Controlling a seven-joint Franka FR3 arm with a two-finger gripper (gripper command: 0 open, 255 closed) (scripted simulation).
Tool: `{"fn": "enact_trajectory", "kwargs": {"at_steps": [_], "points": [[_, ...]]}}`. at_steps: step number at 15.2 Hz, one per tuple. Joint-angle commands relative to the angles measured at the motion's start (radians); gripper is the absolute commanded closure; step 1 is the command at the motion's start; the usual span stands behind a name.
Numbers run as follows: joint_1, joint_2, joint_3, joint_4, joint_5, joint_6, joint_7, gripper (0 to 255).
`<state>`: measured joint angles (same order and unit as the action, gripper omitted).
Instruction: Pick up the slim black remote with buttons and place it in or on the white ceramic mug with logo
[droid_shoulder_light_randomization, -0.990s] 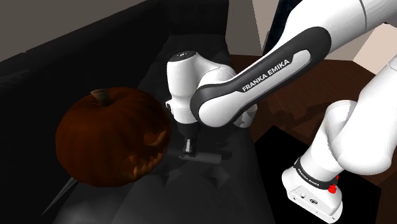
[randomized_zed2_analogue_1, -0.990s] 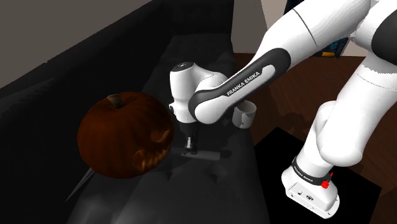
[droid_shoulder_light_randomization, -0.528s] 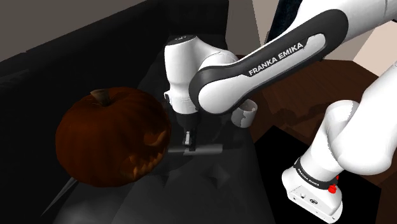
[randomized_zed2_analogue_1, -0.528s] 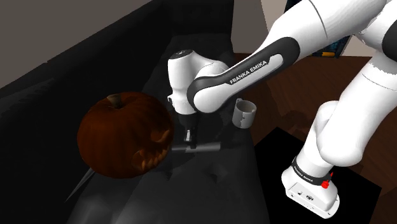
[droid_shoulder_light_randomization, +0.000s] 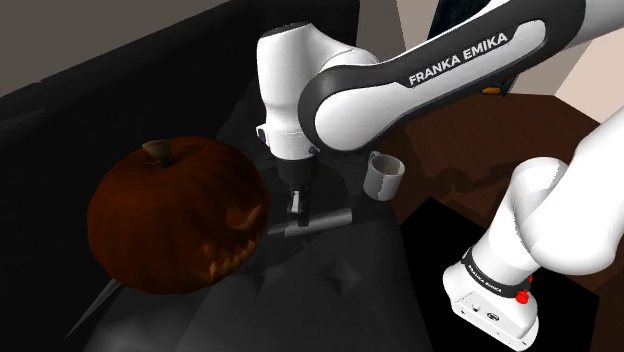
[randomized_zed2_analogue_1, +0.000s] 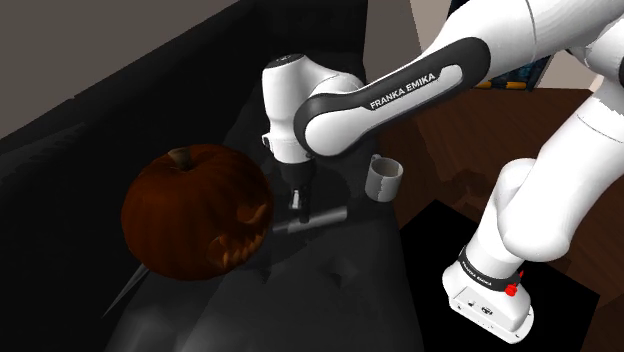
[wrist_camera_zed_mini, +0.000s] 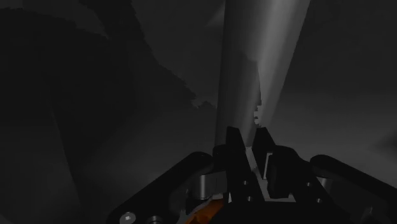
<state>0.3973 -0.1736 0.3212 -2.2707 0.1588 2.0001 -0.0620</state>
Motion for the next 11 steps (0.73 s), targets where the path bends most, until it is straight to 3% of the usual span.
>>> {"fn": "enact_trajectory", "kwargs": {"at_steps": [1, 11], "points": [[-0.001, -0.01, -0.003, 0.023, 0.0, -0.031, -0.001, 255], [-0.004, -0.049, -0.013, 0.122, 0.001, -0.168, 0.004, 255]]}}
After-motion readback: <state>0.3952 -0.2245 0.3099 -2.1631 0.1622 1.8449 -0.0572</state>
